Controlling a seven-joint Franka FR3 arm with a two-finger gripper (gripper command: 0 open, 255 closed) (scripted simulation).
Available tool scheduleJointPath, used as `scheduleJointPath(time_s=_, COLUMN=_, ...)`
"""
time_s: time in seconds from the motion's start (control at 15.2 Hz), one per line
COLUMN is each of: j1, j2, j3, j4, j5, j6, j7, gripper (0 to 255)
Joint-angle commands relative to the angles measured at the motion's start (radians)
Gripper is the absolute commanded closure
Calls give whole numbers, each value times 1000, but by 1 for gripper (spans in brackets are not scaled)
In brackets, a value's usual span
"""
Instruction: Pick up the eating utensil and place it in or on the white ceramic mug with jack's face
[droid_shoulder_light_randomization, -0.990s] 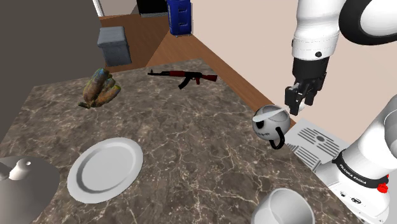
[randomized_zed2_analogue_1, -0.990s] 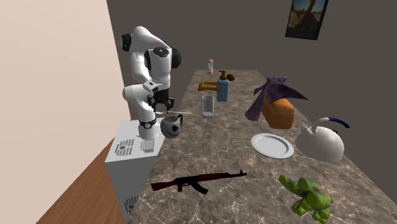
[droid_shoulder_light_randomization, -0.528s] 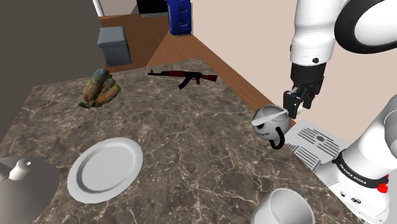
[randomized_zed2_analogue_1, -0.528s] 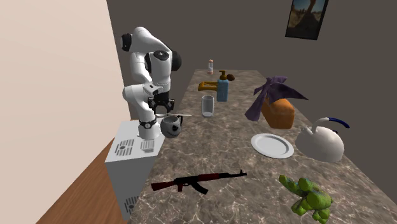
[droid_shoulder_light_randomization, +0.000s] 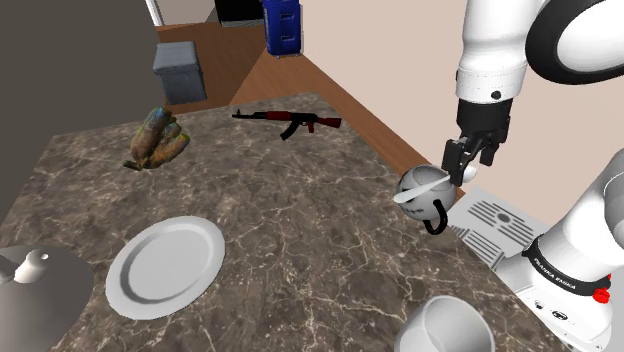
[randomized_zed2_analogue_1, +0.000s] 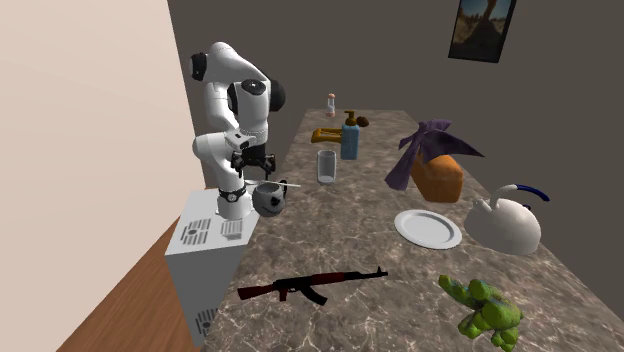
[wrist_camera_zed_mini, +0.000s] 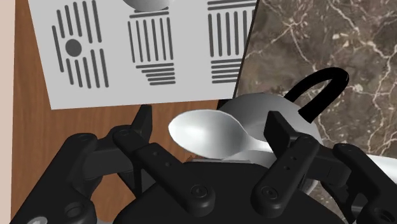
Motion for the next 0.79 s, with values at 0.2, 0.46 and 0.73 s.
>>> scheduleJointPath(time_s=0.2, j1=-12, j2=32, j3=-12, j4=142, j5=-18, j6=-110, j7=4, gripper=0)
scheduleJointPath(time_s=0.46, j1=-12, j2=32, j3=-12, j4=142, j5=-18, j6=-110, j7=4, gripper=0)
scheduleJointPath(time_s=0.73, j1=-12, j2=32, j3=-12, j4=141, j5=-18, j6=-109, j7=4, gripper=0)
